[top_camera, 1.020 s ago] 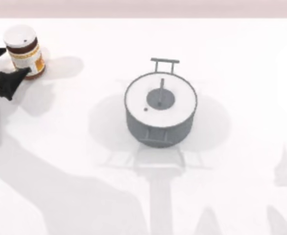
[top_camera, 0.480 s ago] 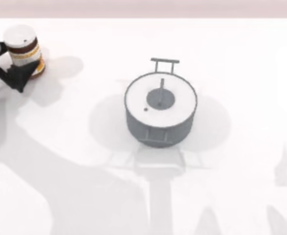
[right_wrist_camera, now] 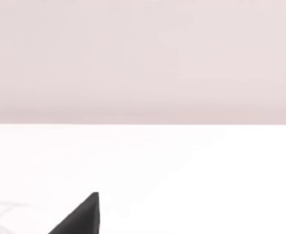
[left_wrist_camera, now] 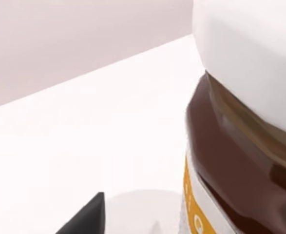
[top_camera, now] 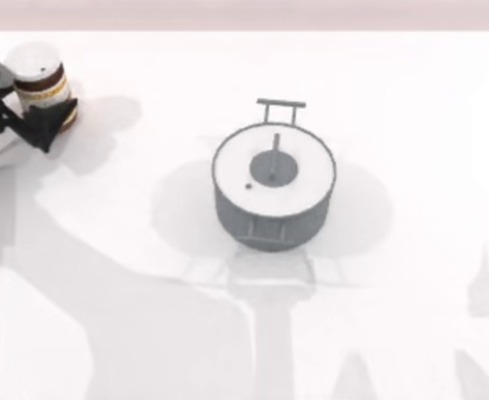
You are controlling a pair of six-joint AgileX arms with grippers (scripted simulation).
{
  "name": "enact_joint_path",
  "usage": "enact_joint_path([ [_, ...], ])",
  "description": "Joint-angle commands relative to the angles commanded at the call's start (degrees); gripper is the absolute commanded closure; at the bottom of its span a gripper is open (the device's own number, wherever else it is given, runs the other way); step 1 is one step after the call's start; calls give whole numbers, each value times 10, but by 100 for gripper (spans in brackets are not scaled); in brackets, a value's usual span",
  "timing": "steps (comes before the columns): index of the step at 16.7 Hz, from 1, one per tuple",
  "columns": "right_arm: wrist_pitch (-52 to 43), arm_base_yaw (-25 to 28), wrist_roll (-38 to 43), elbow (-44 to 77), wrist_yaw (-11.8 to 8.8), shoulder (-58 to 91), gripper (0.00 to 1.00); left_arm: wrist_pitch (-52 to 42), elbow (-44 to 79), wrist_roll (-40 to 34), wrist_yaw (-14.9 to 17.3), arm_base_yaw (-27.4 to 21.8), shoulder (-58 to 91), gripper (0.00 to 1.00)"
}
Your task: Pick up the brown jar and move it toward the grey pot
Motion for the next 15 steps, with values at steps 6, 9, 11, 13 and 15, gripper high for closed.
enact_joint_path([
  [6,0,0,0,0,0,0,0,0,0,0,0,0,0,60],
  [9,0,0,0,0,0,0,0,0,0,0,0,0,0,83],
  [11,0,0,0,0,0,0,0,0,0,0,0,0,0,98],
  [13,0,0,0,0,0,0,0,0,0,0,0,0,0,100],
  [15,0,0,0,0,0,0,0,0,0,0,0,0,0,100],
])
